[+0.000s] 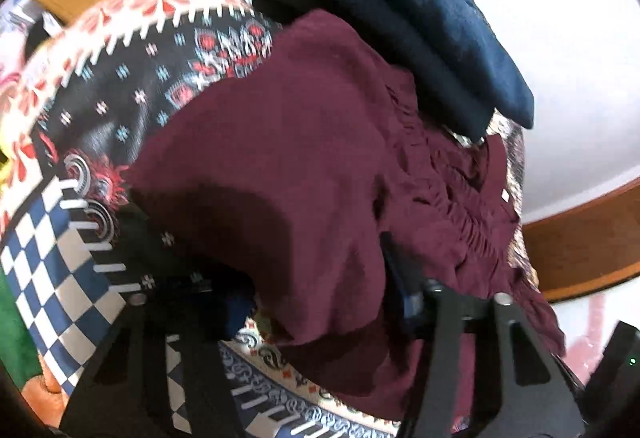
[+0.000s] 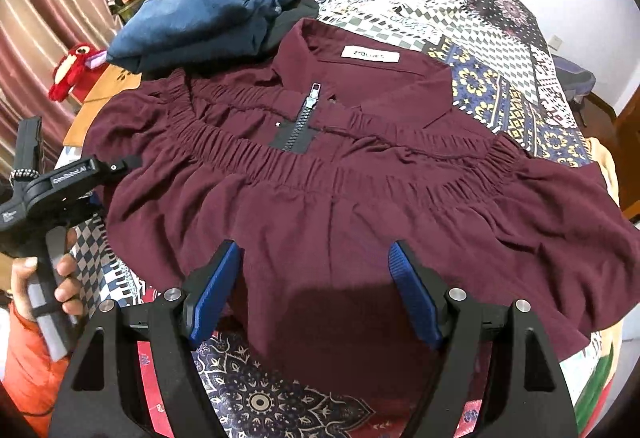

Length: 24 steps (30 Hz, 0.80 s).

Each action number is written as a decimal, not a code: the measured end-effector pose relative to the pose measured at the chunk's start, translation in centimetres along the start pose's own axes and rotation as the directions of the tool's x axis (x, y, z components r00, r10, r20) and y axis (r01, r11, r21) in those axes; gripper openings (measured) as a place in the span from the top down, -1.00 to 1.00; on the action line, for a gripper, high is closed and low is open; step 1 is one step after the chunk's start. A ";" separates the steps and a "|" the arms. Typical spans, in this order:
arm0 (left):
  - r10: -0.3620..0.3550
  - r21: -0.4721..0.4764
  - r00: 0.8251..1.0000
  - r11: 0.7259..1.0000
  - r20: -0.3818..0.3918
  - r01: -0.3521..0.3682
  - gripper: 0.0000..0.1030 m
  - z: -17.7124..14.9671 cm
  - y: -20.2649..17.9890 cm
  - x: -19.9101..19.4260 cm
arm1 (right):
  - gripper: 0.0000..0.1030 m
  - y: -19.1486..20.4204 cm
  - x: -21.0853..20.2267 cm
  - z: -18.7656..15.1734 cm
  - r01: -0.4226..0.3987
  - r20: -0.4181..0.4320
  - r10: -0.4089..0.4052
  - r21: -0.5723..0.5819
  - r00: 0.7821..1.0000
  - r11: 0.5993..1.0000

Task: Fold large clothes

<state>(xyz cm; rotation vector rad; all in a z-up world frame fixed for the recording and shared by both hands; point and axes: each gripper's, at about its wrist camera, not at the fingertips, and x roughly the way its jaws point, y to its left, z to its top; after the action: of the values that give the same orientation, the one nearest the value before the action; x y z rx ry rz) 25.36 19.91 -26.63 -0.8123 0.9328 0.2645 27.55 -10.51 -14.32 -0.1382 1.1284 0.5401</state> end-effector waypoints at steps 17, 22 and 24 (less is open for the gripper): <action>-0.120 0.101 0.948 0.990 0.294 0.094 0.56 -0.6 -3.5 -14.4 | -0.43 4.1 1.1 0.9 -0.103 -0.018 0.102 -0.029 0.995 0.994; -0.134 0.156 0.950 0.983 0.282 0.092 0.56 -1.5 -5.3 -15.3 | -0.44 4.9 3.2 -0.2 -0.082 -0.028 0.079 -0.081 0.996 0.993; -0.106 0.183 0.952 0.982 0.288 0.054 0.56 -1.7 -6.3 -15.0 | -0.44 3.8 3.1 0.1 -0.135 -0.047 0.134 -0.040 0.990 0.990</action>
<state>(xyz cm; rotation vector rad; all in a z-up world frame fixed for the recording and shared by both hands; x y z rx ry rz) 18.82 16.33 -12.02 -0.6276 0.6288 0.2236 26.79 -6.10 -16.42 -0.1119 1.1752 0.6843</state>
